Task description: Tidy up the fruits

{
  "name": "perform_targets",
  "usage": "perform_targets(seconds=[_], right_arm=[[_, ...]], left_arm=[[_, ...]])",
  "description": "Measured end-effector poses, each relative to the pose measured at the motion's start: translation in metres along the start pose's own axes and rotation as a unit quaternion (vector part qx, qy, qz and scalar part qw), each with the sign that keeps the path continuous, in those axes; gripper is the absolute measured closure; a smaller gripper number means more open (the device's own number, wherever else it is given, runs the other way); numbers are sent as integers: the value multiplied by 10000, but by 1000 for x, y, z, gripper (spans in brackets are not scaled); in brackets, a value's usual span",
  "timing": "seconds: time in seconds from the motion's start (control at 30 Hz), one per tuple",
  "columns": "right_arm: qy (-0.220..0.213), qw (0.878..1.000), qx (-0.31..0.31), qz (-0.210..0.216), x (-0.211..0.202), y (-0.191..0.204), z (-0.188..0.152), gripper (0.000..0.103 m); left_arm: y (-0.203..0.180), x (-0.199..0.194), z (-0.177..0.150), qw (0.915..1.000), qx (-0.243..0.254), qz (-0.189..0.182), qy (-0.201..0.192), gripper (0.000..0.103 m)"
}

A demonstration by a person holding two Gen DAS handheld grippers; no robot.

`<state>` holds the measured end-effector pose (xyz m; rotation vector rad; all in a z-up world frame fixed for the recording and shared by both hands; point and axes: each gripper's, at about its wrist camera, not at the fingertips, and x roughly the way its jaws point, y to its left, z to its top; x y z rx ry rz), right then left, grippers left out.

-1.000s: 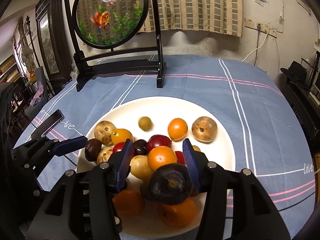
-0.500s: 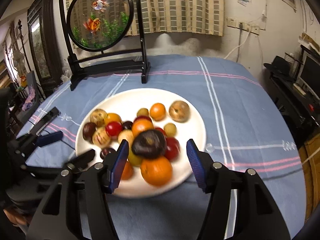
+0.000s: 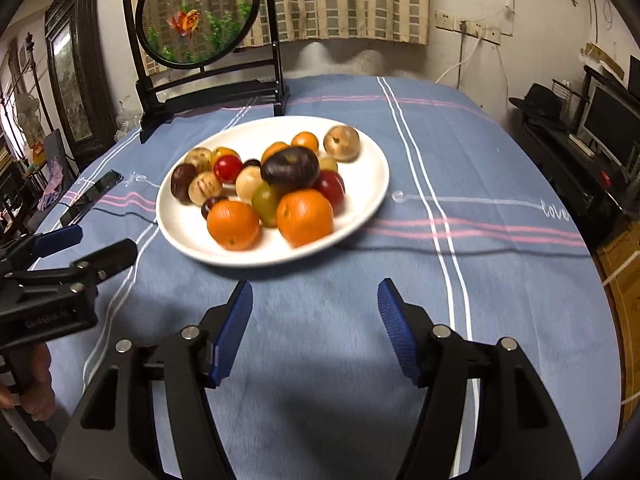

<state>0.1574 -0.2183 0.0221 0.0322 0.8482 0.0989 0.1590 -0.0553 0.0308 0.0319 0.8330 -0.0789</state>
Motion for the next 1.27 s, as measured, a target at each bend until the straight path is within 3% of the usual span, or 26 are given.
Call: perform_targets(seconds=[0.1, 0.13, 0.2, 0.33, 0.87, 1.27], right_arm=[[30, 10000, 63, -26, -4, -1, -10, 36], [34, 10000, 86, -35, -5, -1, -13, 32], [0, 9999, 135, -78, -7, -2, -16, 3], [-159, 9997, 120, -141, -16, 0, -22, 3], [-54, 9999, 65, -128, -8, 5, -25, 3], [140, 9997, 90, -162, 7, 2, -29, 3]], left_arm=[[1, -6, -8, 10000, 16, 25, -13, 6], [1, -7, -10, 10000, 8, 33, -20, 6], [2, -9, -13, 10000, -19, 50, -27, 6], [3, -12, -21, 10000, -40, 54, 20, 6], [1, -11, -27, 9999, 52, 76, -60, 6], [6, 11, -27, 9996, 6, 123, 244, 6]])
